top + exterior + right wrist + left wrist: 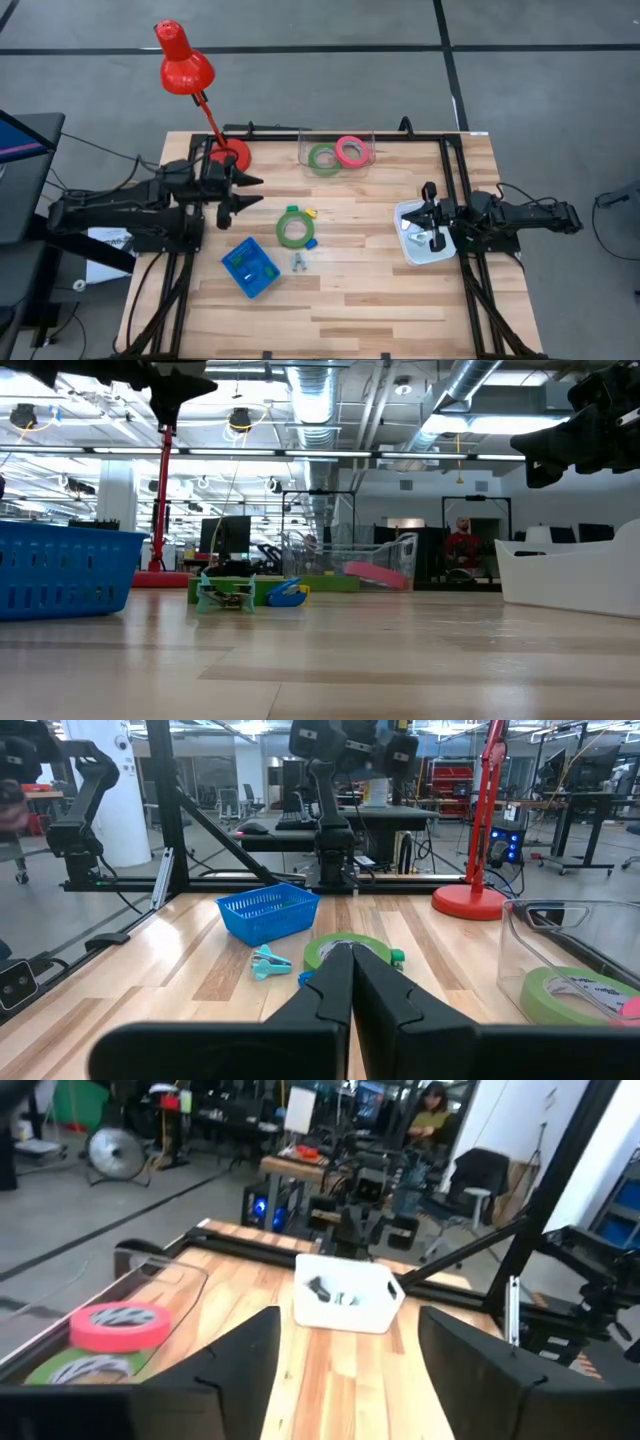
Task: Pick and place Stapler, Stapler remover, tape
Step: Put the green tape into the transparent bin
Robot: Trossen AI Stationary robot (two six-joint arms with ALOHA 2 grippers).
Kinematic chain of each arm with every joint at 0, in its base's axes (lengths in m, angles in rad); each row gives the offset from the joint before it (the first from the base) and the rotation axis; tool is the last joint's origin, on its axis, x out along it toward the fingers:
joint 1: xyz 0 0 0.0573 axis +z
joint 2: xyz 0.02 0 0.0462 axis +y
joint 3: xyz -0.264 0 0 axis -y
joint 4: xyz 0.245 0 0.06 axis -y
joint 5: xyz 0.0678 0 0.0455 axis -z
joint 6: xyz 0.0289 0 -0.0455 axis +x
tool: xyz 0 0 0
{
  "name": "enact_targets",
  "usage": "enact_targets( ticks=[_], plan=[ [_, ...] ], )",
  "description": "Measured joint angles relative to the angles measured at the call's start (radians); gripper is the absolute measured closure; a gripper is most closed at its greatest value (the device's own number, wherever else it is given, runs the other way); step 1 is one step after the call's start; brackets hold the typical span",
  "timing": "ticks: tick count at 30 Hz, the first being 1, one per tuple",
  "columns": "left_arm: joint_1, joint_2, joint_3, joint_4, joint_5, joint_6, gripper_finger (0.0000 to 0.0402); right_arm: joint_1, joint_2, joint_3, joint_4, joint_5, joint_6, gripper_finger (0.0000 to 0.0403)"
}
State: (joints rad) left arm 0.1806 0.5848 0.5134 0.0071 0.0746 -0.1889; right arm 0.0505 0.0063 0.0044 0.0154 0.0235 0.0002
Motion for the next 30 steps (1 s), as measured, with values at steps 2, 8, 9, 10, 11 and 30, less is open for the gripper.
enact_targets(
  ticks=[2,8,9,10,11,30],
  plan=[
    [0.005,0.006,0.024,-0.042,0.0,0.0,0.0162,0.0,0.0,0.0,0.0,0.0,0.0,0.0403],
    [0.004,0.042,0.072,-0.158,0.0,-0.003,0.0138,0.0,0.0,0.0,0.0,0.0,0.0,0.0403],
    [0.004,0.052,0.077,-0.167,0.0,-0.003,0.0135,0.0,0.0,0.0,0.0,0.0,0.0,0.0403],
    [0.004,0.061,0.08,-0.169,0.0,-0.003,0.0133,0.0,0.0,0.0,0.0,0.0,0.0,0.0403],
    [0.004,0.068,0.083,-0.172,0.0,-0.004,0.013,0.0,0.0,0.0,0.0,0.0,0.0,0.0403],
    [0.004,0.293,0.27,-0.454,0.007,-0.056,0.0121,0.0,0.0,0.0,0.0,0.0,0.0,0.0403]
  ],
)
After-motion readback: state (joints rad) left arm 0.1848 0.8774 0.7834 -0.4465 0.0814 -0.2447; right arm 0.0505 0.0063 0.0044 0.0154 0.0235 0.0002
